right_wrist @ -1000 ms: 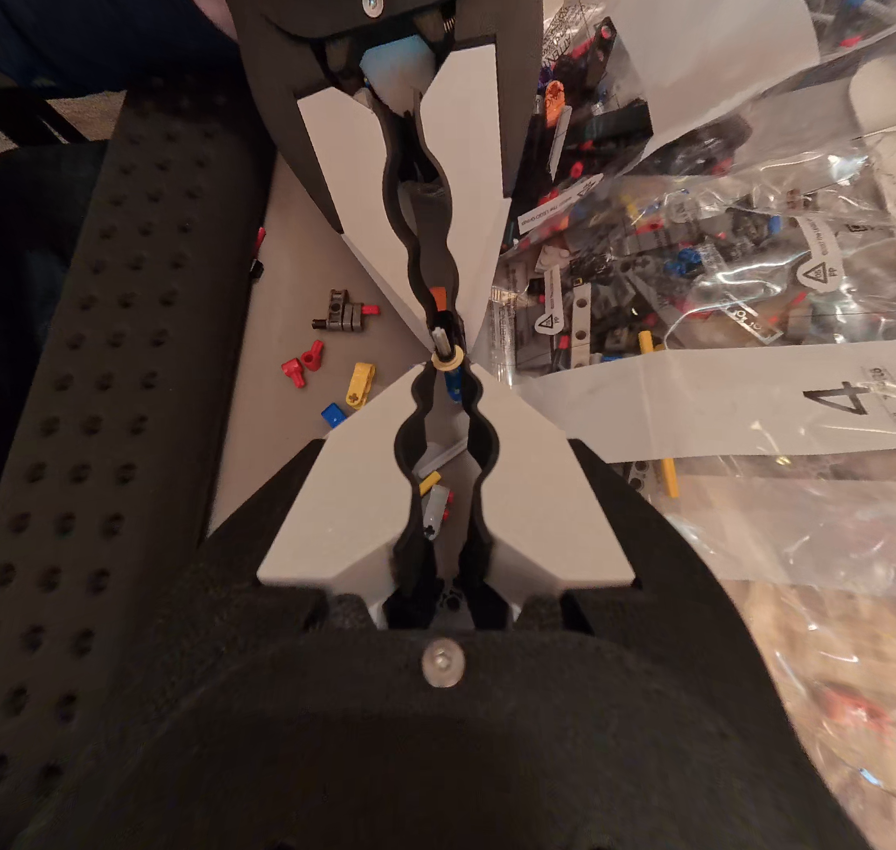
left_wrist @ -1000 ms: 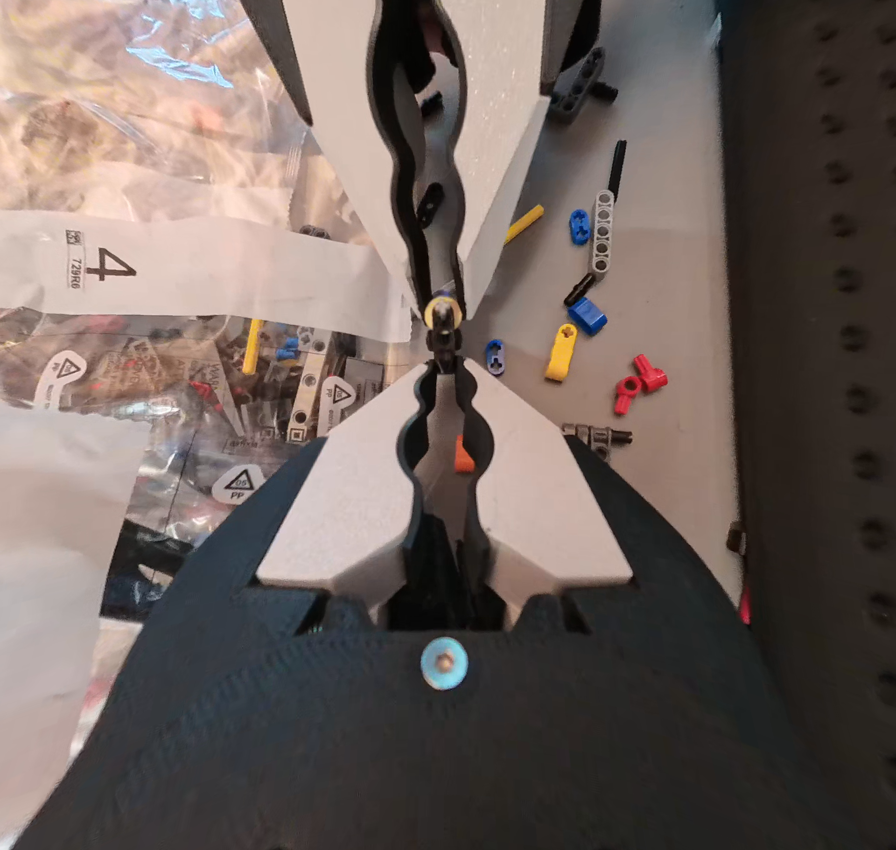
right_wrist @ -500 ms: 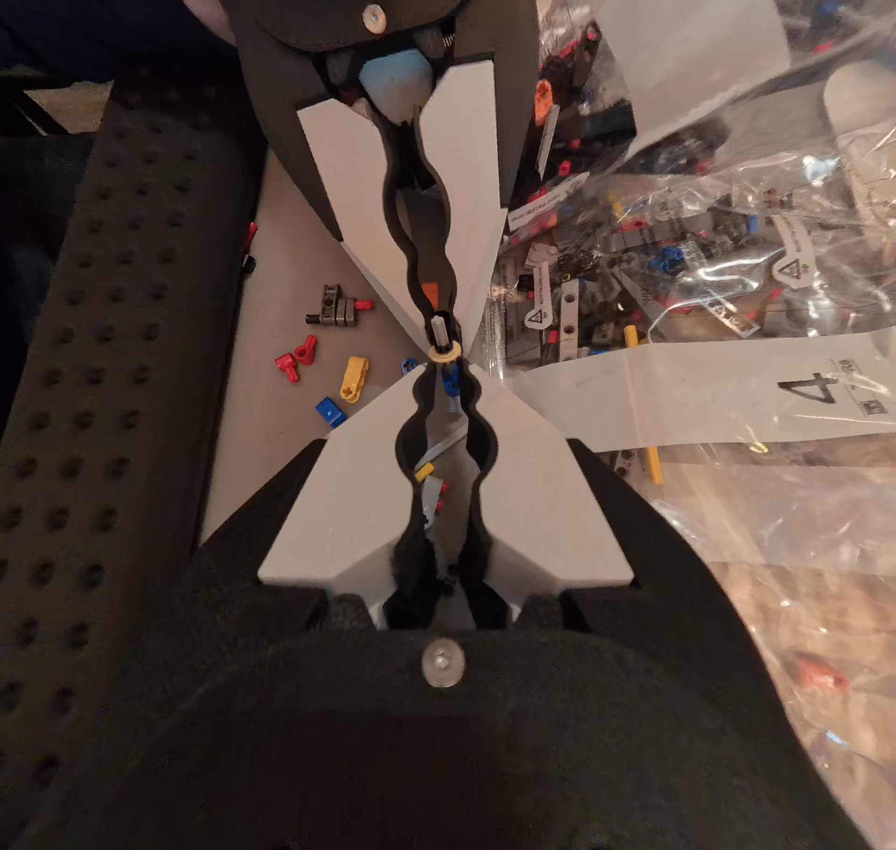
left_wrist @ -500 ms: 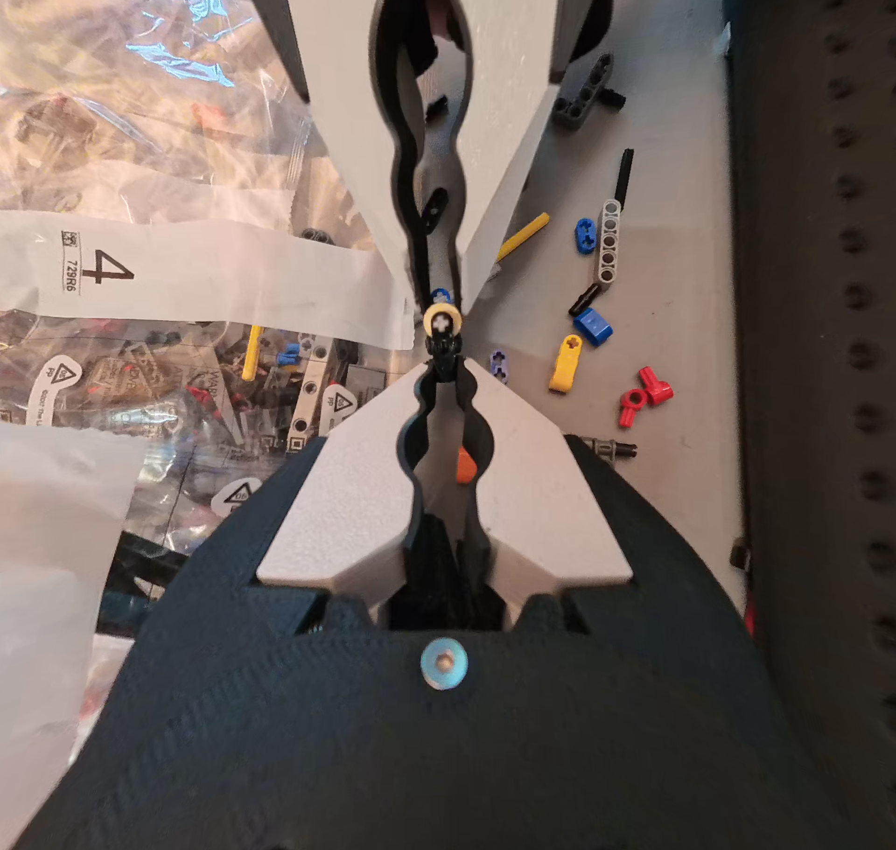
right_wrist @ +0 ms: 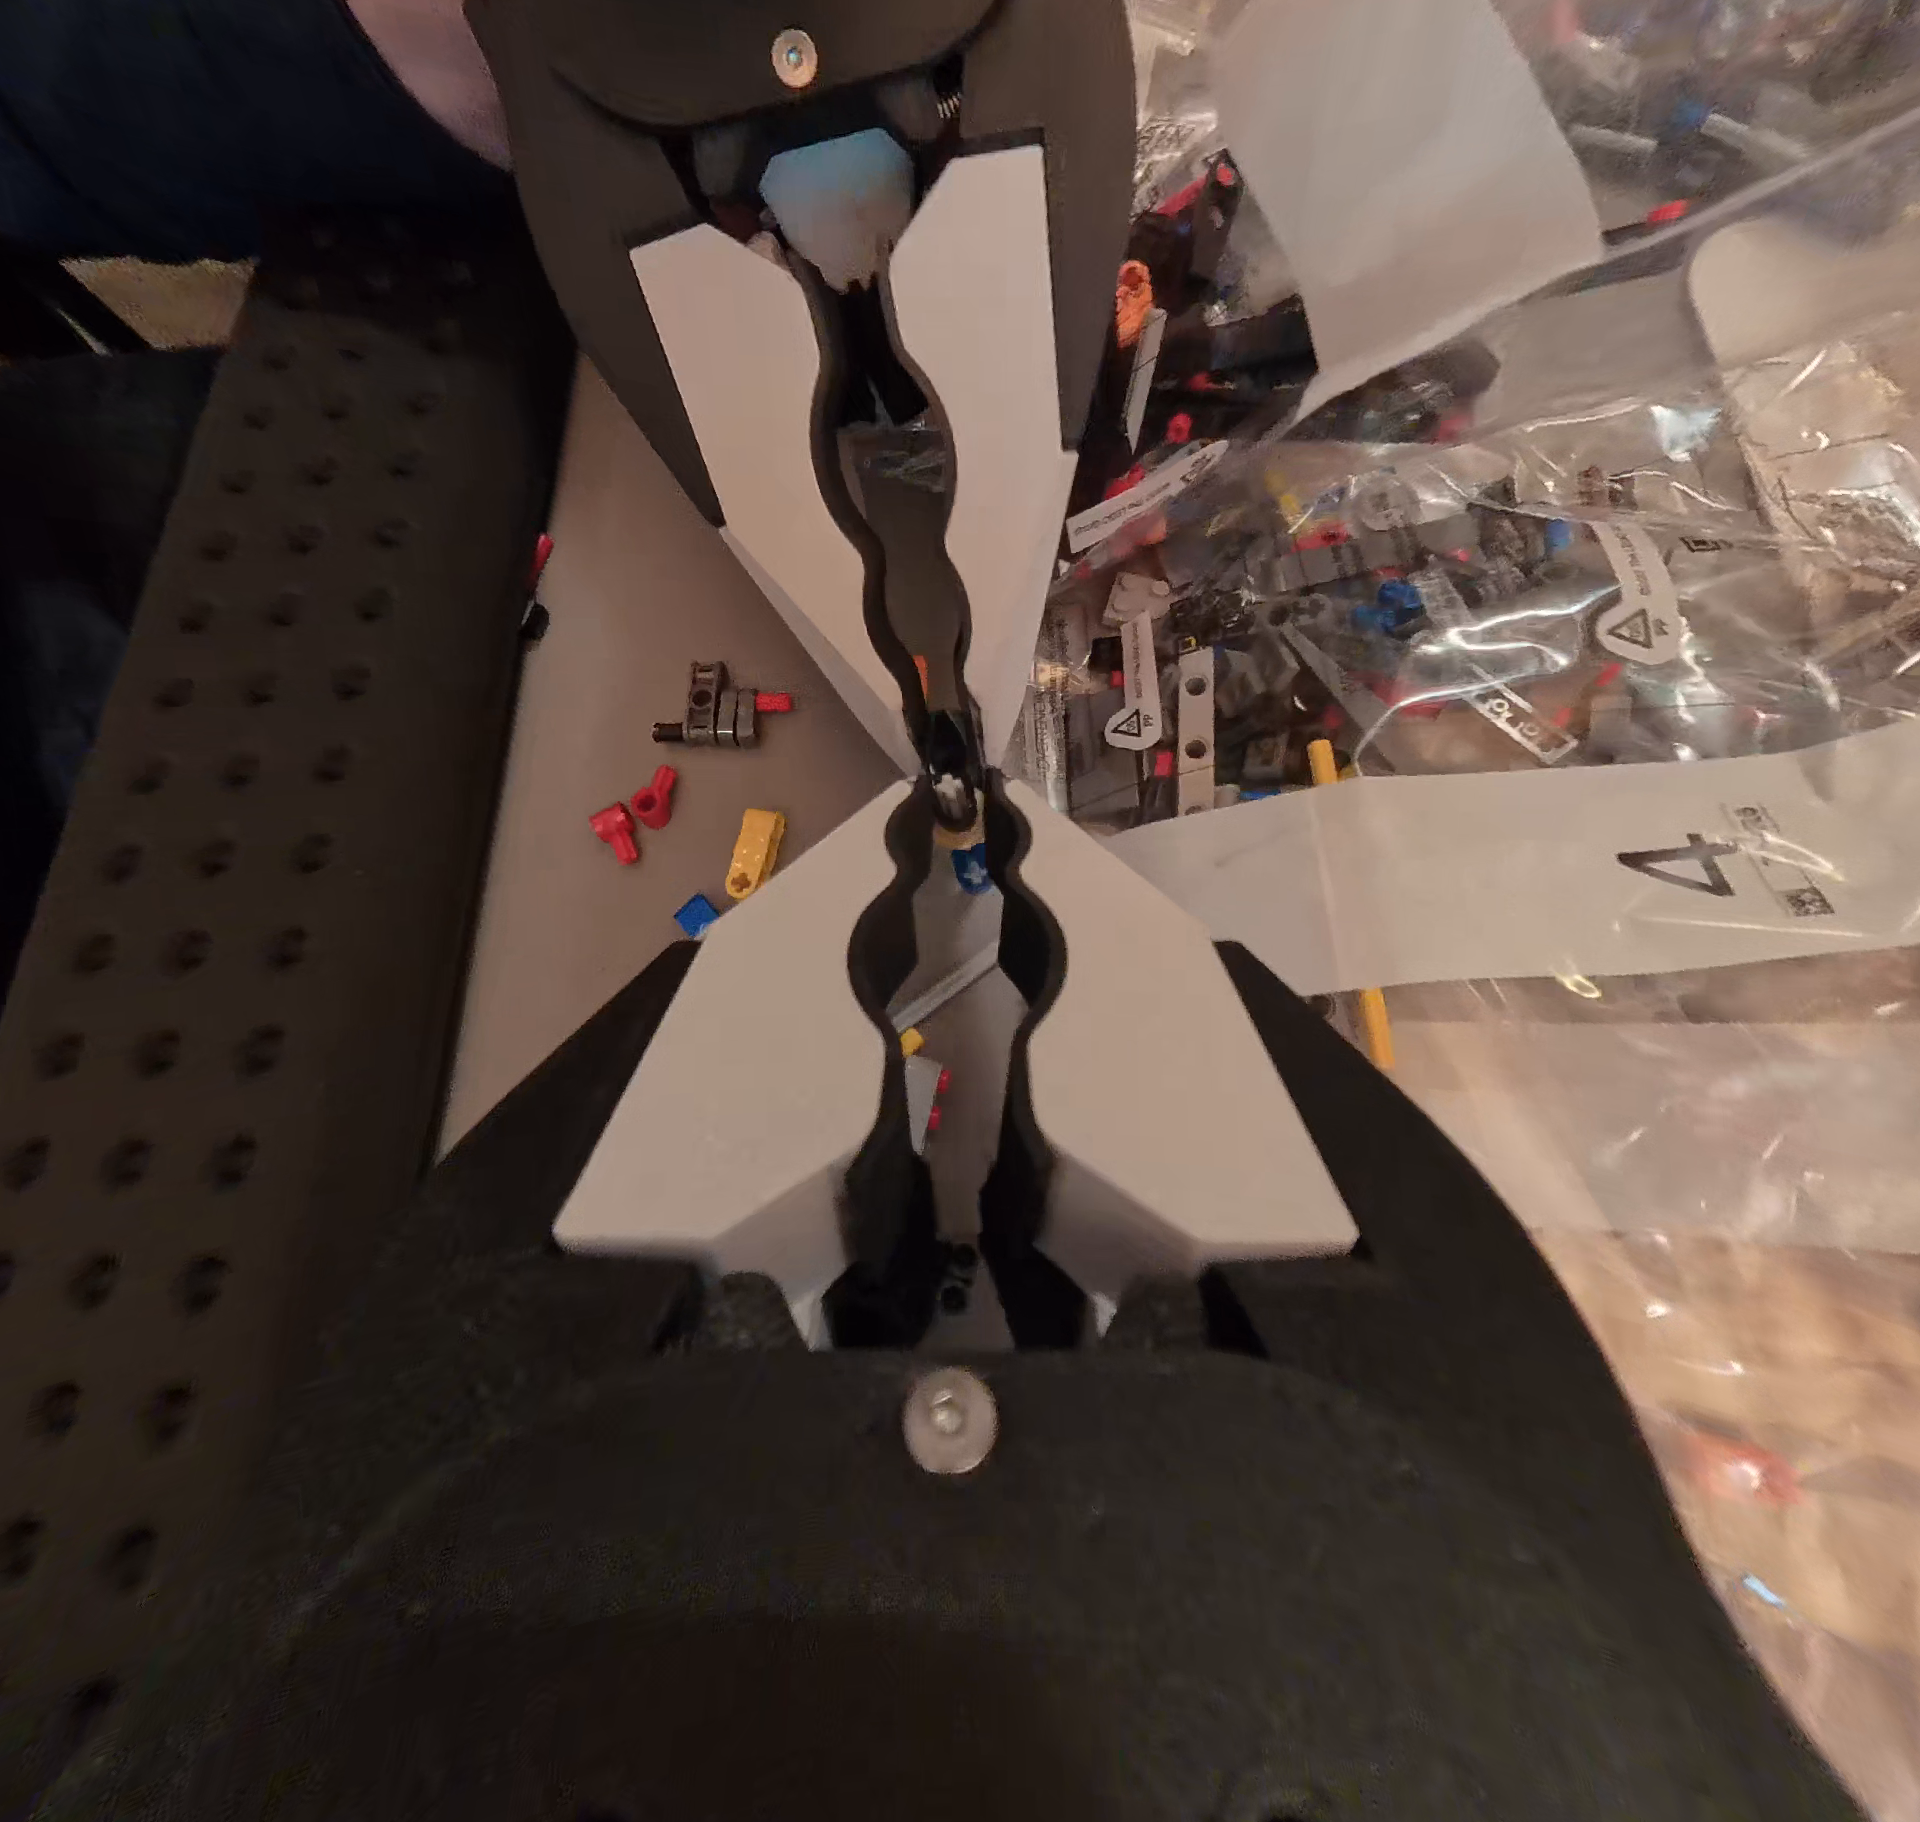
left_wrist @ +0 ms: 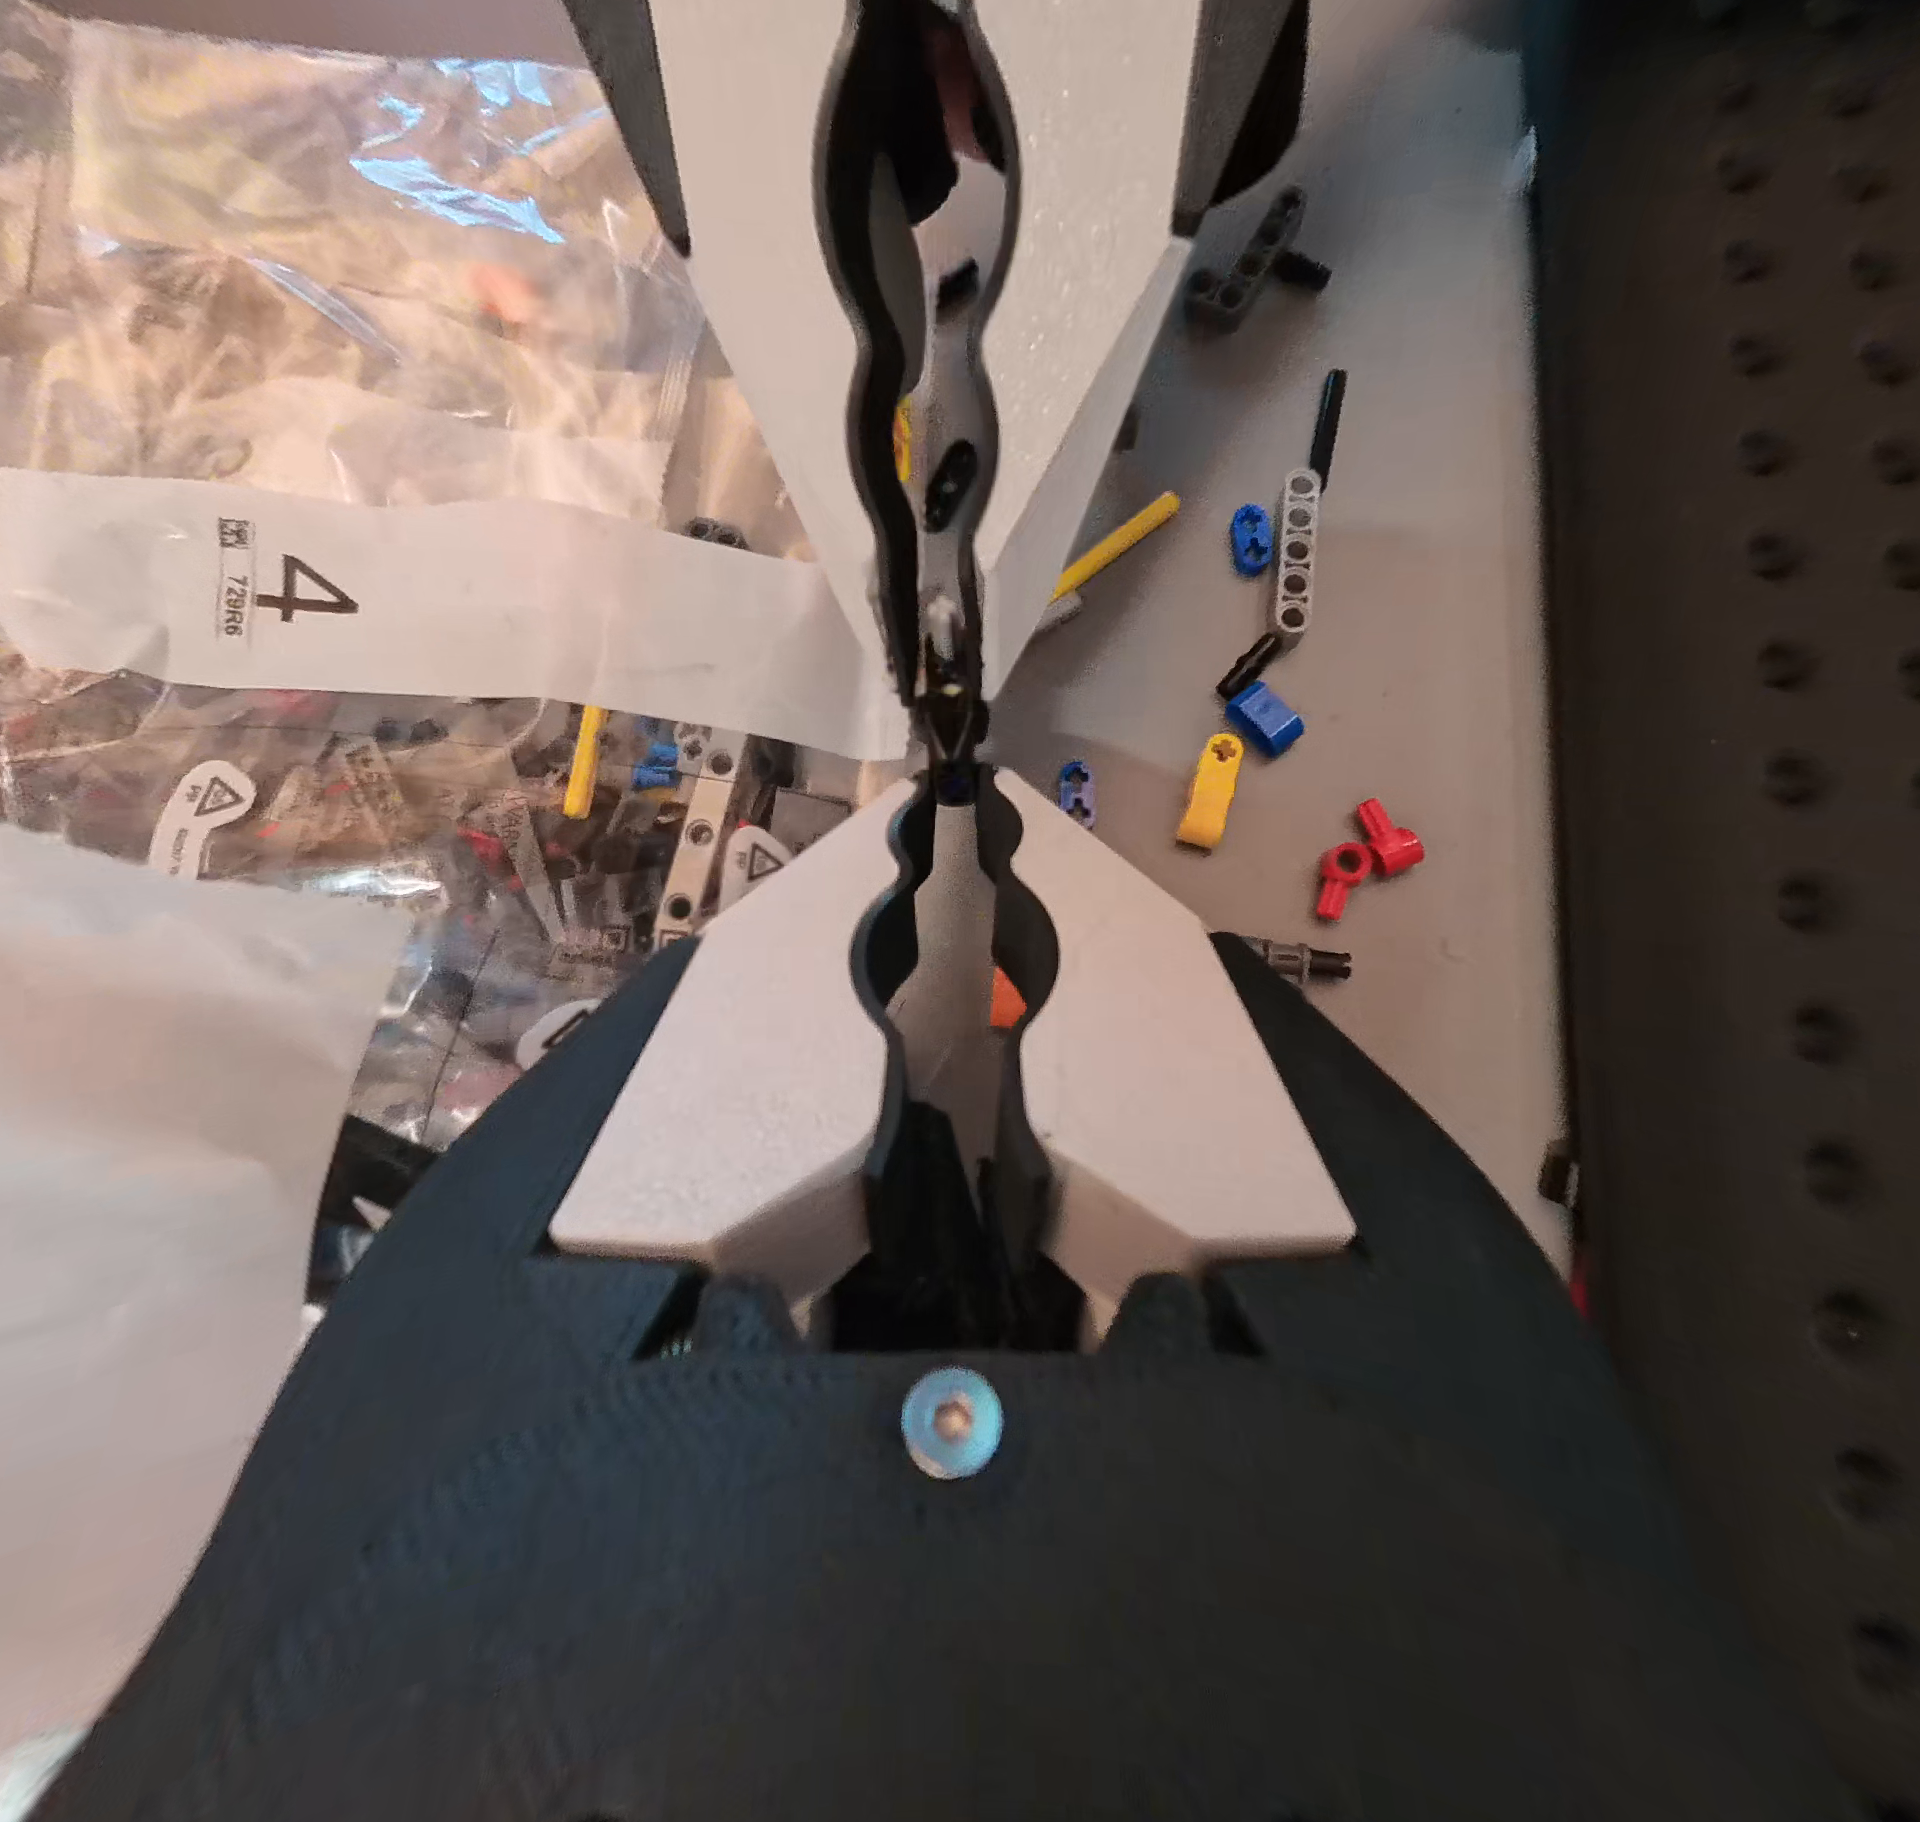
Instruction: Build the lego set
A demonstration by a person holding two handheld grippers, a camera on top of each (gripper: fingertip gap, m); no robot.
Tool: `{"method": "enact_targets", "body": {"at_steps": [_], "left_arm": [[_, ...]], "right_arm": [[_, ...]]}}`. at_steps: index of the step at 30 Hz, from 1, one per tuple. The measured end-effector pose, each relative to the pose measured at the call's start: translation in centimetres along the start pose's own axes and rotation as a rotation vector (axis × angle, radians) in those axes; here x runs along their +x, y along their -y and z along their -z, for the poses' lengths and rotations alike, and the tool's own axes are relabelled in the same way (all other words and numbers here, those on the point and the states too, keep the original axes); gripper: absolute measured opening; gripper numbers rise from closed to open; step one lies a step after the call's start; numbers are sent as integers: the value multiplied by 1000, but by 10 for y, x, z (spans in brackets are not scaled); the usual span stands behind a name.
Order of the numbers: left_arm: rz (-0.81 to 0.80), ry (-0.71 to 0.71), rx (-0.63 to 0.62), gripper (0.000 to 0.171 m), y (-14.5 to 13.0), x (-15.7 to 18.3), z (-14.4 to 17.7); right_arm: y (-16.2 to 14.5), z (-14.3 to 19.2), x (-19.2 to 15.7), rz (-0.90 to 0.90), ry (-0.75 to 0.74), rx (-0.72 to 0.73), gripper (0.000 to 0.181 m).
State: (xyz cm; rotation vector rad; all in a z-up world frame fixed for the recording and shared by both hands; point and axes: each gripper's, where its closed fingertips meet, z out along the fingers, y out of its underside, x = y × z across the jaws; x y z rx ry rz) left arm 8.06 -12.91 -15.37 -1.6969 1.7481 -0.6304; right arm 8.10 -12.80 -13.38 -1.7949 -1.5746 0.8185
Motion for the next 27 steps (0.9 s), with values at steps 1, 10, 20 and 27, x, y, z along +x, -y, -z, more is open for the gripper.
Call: {"method": "enact_targets", "body": {"at_steps": [1, 10, 20, 27], "left_arm": [[0, -3, 6, 7, 1, 1, 1], [-10, 24, 24, 11, 4, -1, -2], [-5, 14, 41, 15, 7, -1, 3], [-23, 12, 41, 10, 6, 0, 3]], "right_arm": [[1, 1, 0, 0, 5, 9, 7], [-4, -2, 1, -49, 38, 15, 5], [-2, -4, -1, -30, 36, 10, 5], [-2, 2, -1, -28, 16, 10, 7]]}}
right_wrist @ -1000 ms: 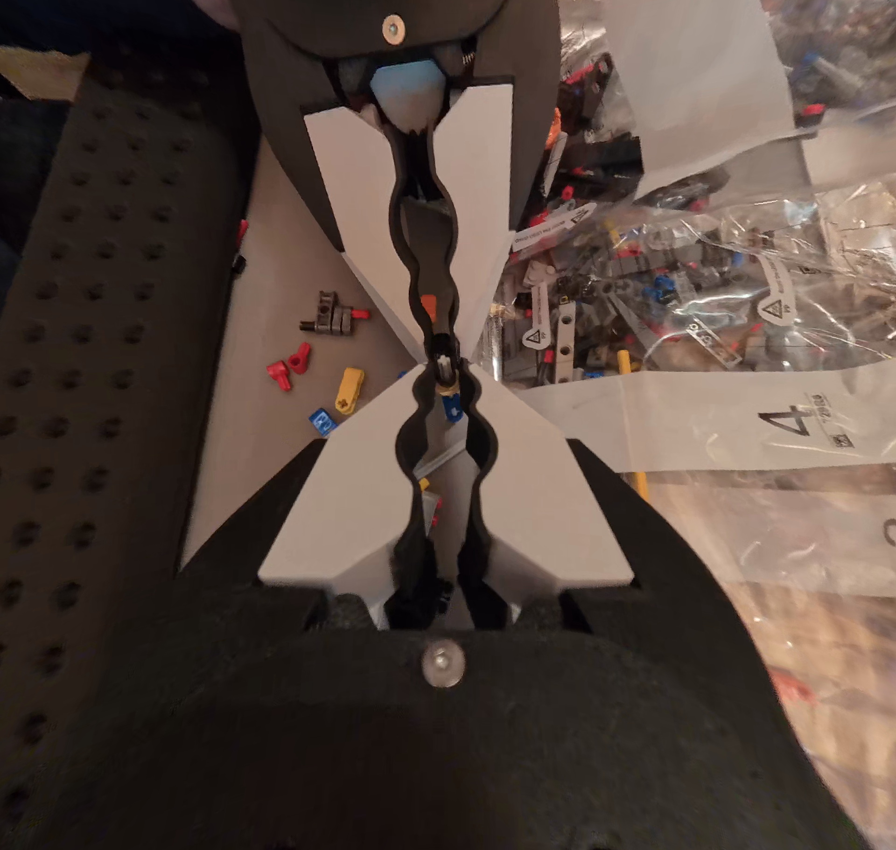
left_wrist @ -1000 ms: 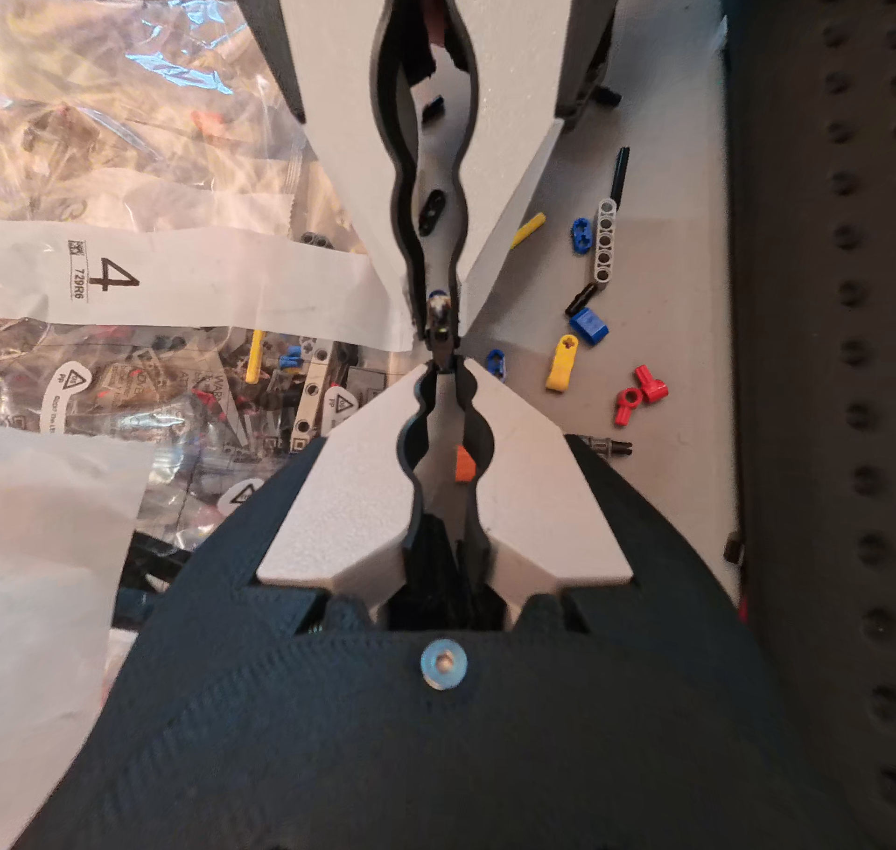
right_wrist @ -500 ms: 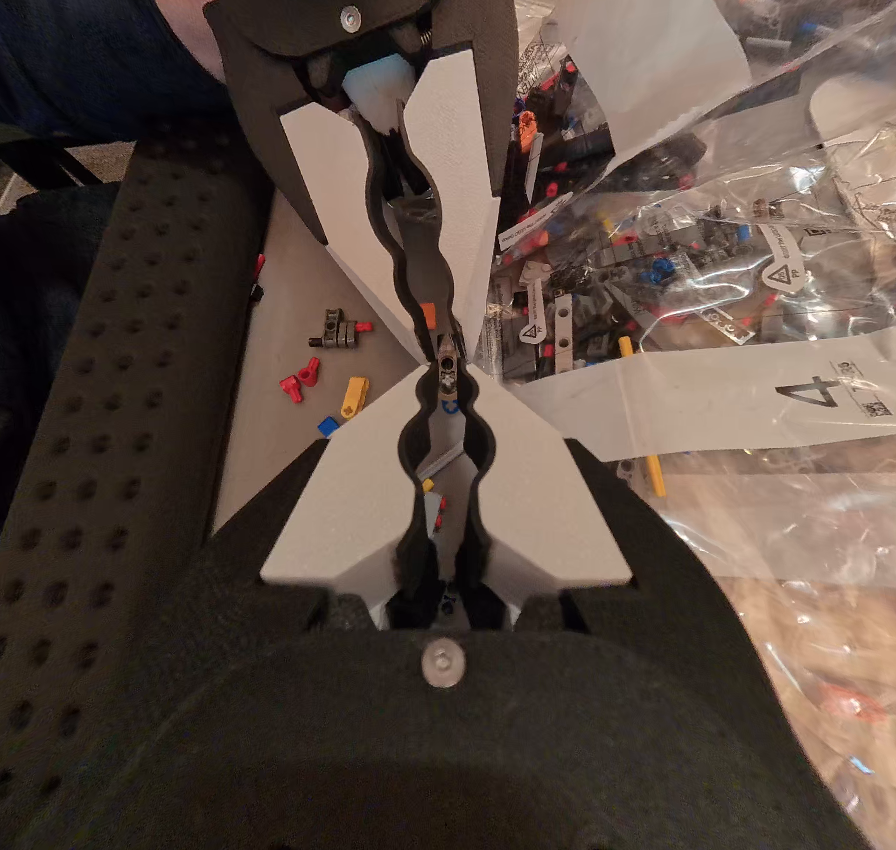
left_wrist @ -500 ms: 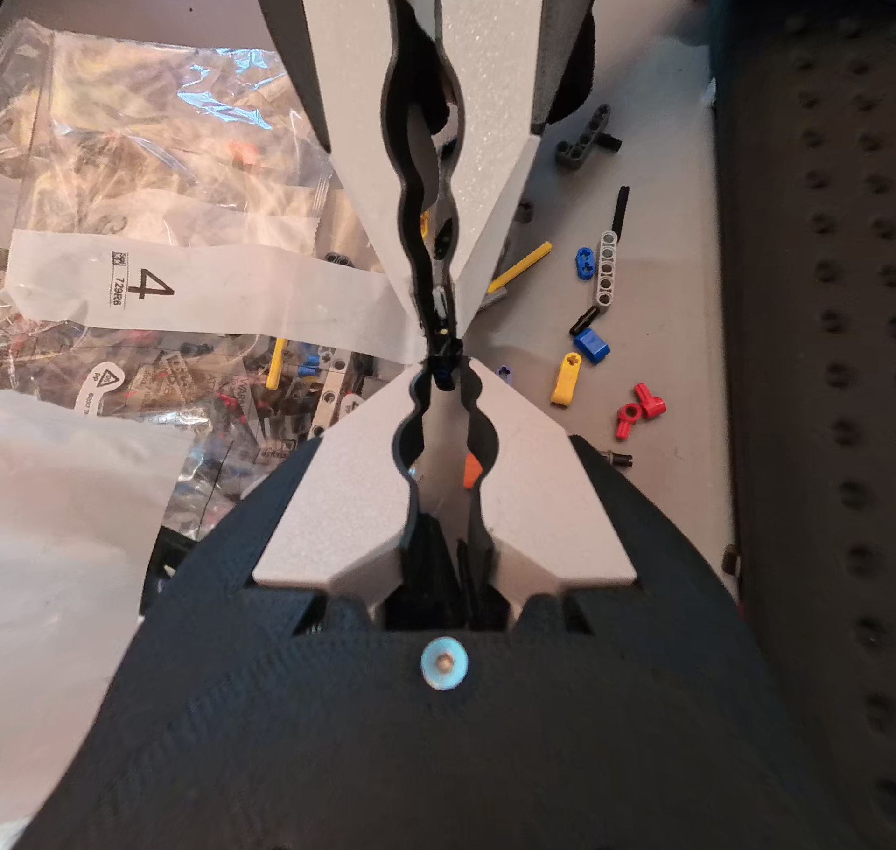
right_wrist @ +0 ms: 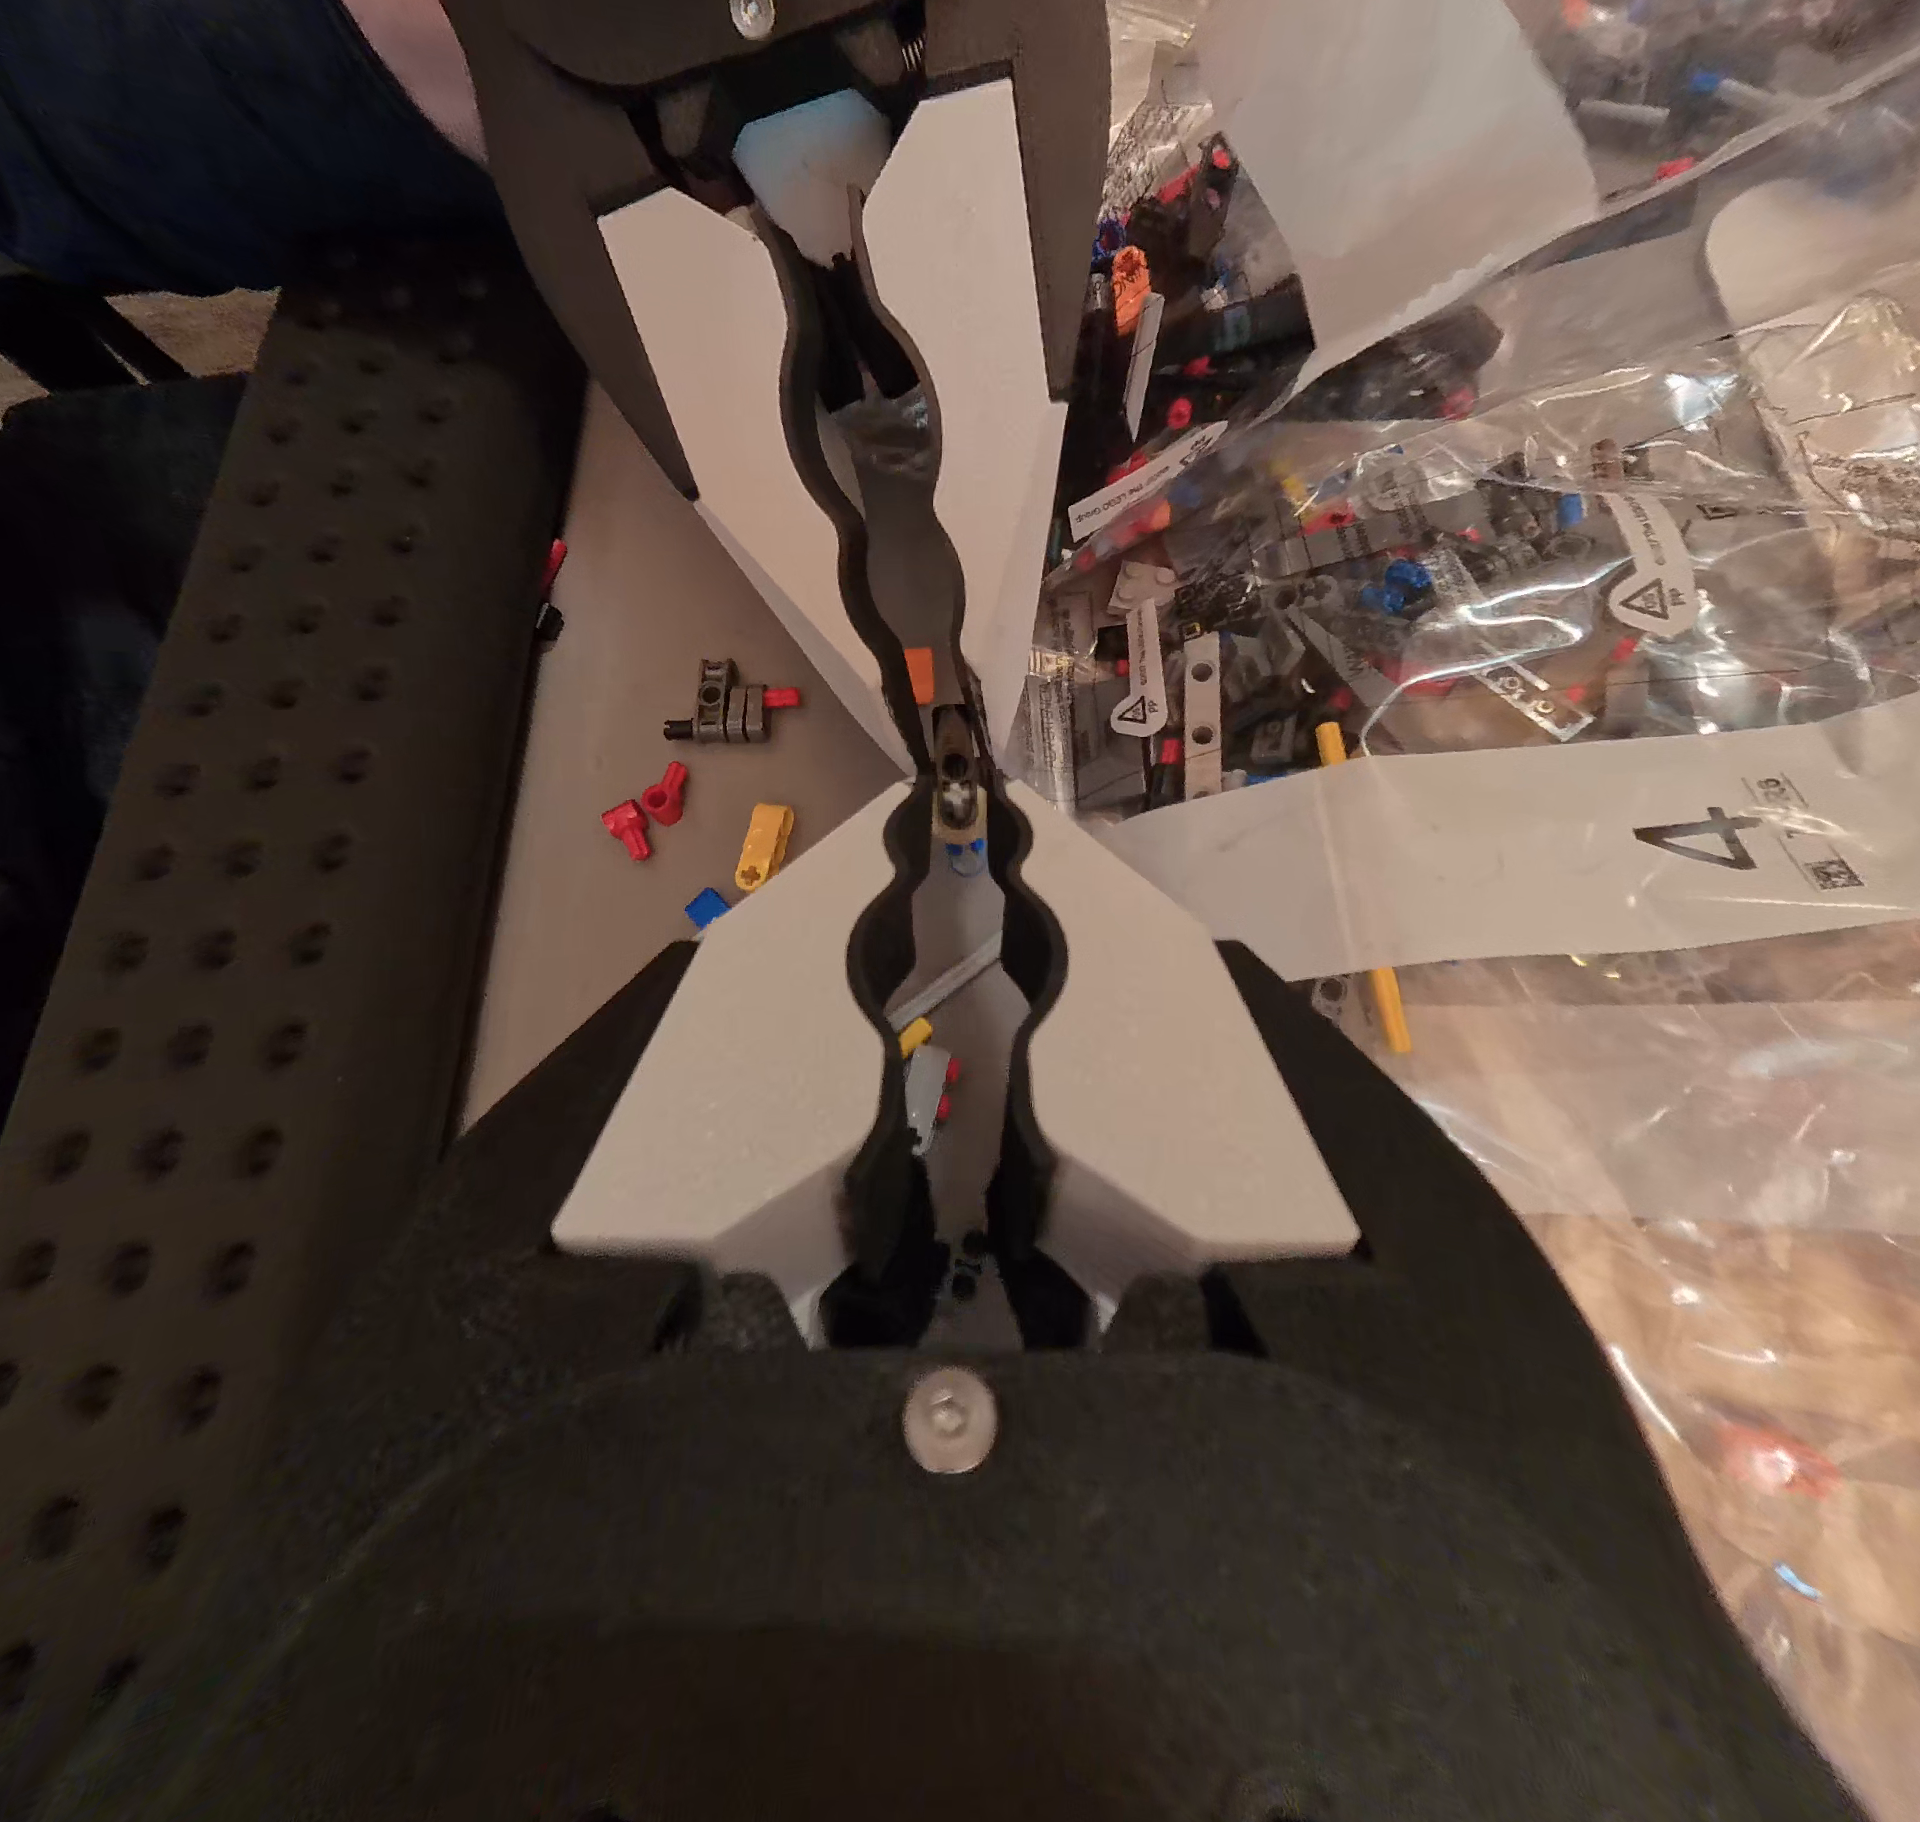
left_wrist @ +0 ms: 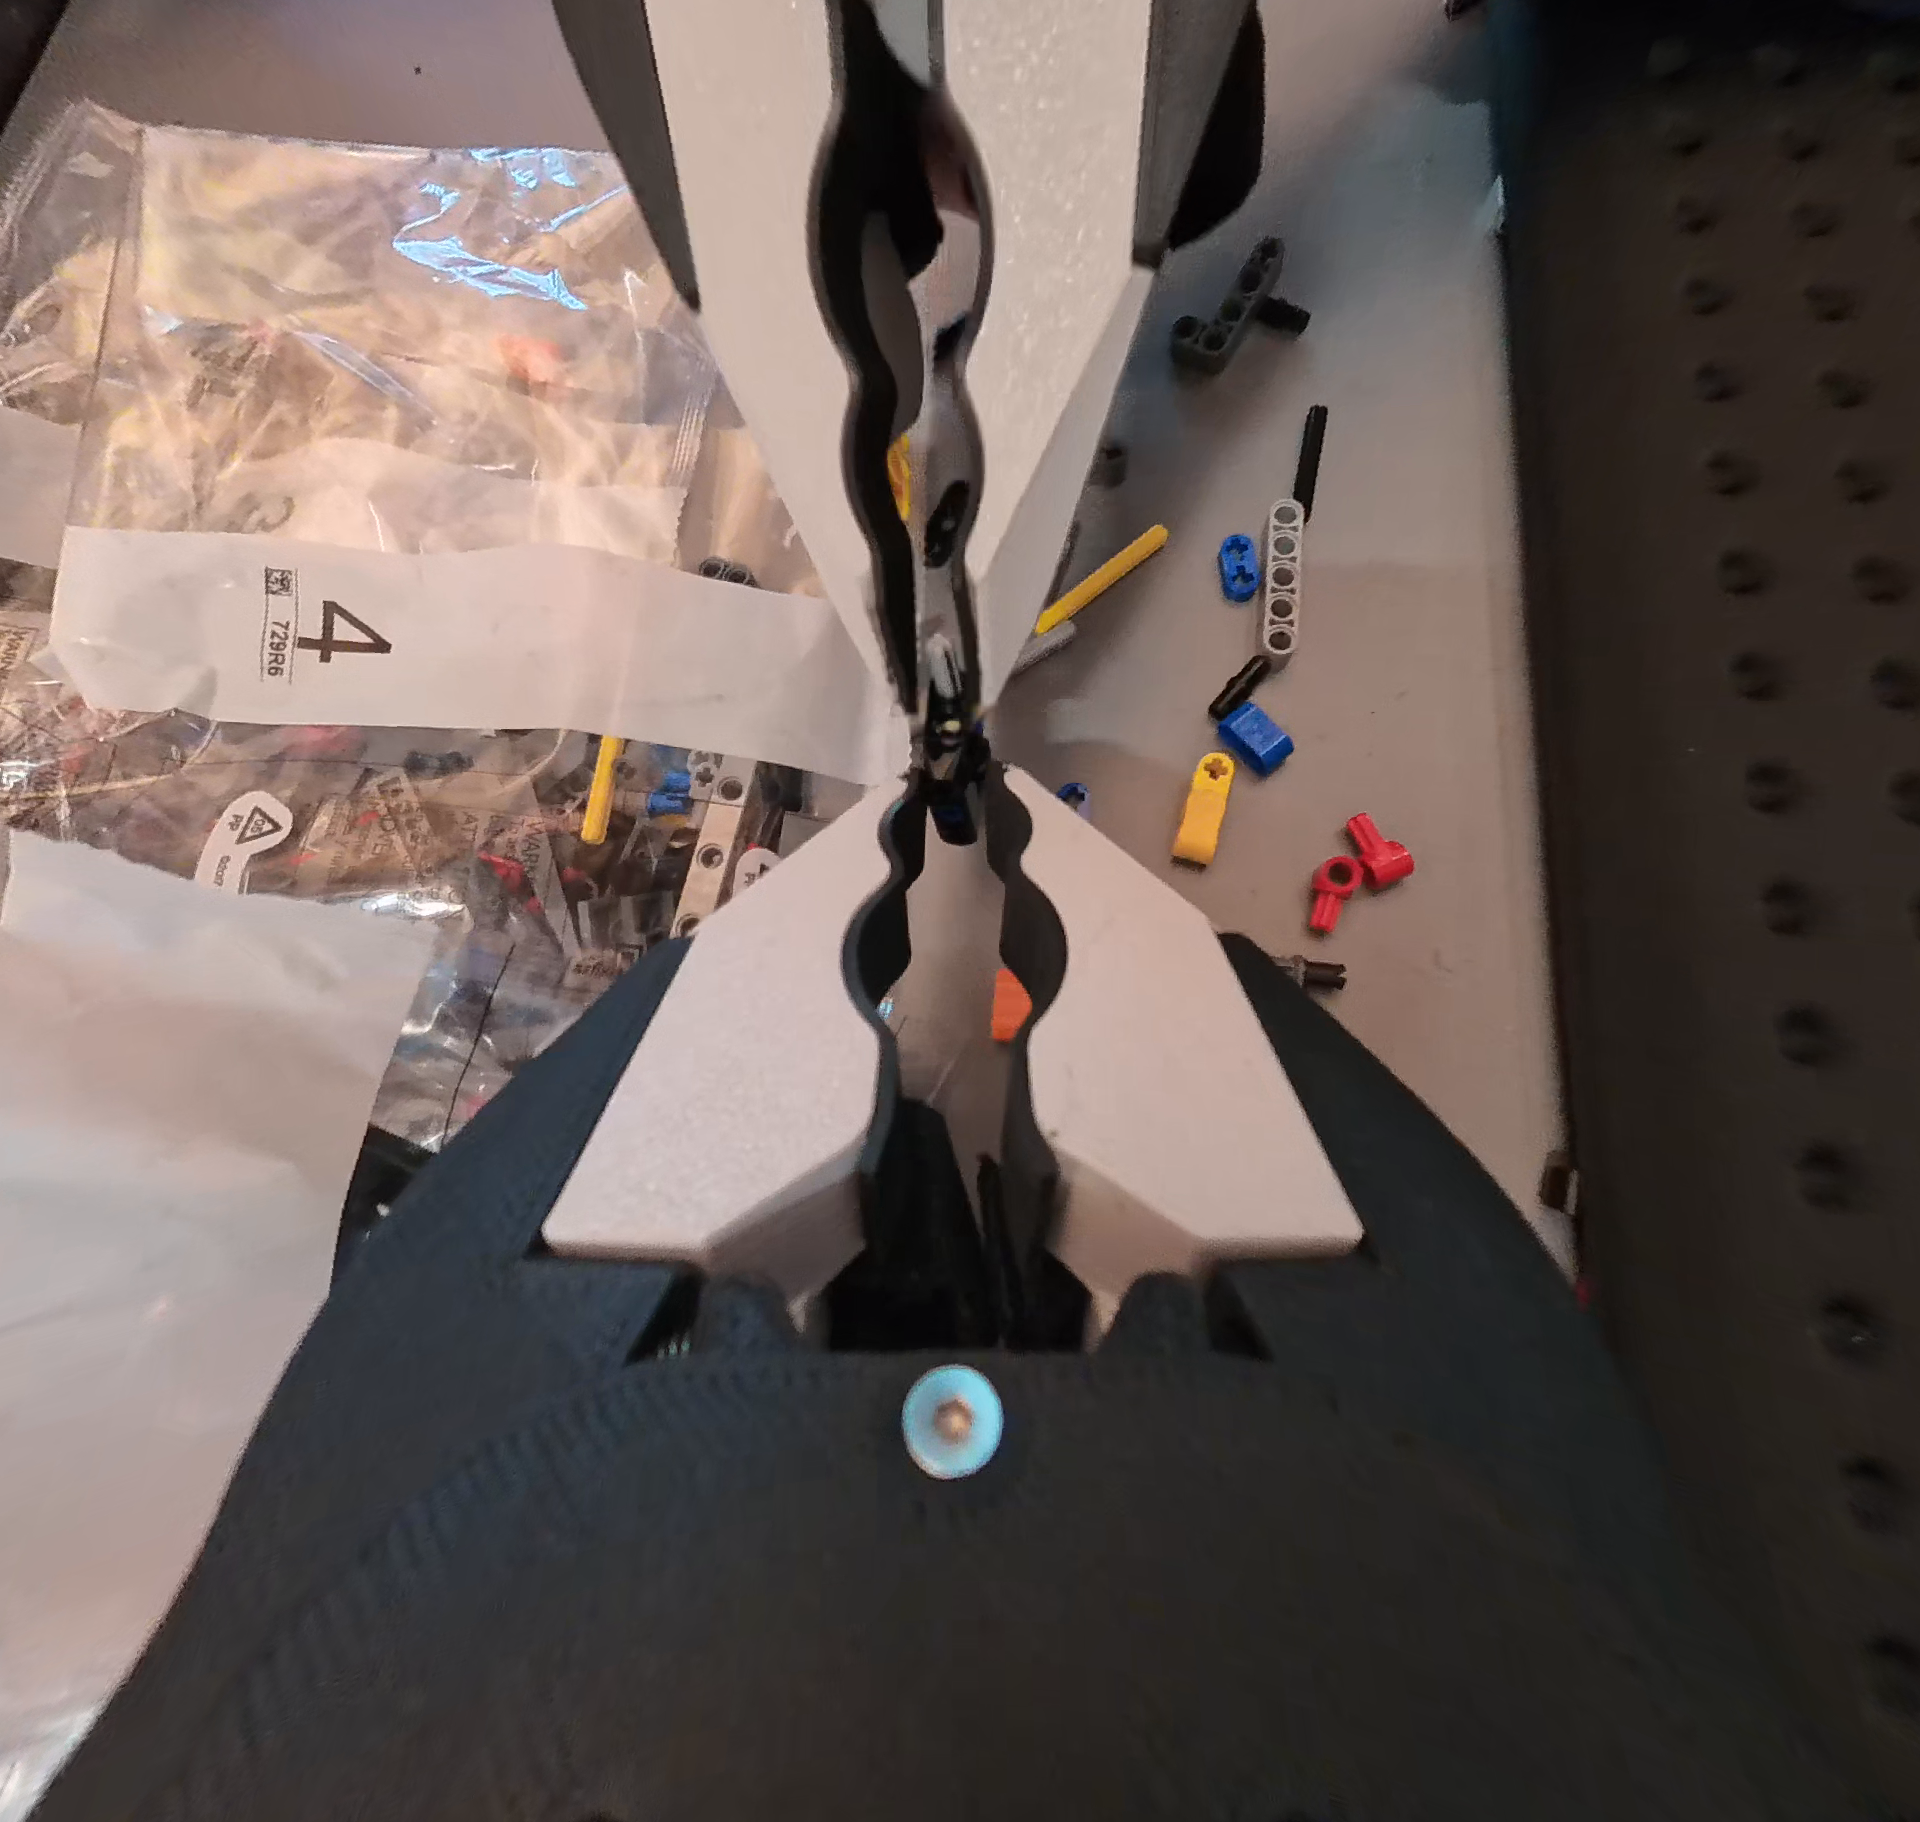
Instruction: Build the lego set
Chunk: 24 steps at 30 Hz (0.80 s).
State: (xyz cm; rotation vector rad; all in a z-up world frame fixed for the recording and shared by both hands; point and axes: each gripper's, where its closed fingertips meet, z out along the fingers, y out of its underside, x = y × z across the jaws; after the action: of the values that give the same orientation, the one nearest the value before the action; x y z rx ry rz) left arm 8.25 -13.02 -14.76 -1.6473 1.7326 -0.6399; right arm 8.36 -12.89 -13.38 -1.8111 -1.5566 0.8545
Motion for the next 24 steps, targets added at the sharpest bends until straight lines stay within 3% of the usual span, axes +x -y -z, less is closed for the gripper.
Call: {"method": "enact_targets", "body": {"at_steps": [24], "left_arm": [[-19, 17, -72, 9, -11, 1, -6]], "right_arm": [[-11, -8, 0, -2, -18, -80, 3]]}}
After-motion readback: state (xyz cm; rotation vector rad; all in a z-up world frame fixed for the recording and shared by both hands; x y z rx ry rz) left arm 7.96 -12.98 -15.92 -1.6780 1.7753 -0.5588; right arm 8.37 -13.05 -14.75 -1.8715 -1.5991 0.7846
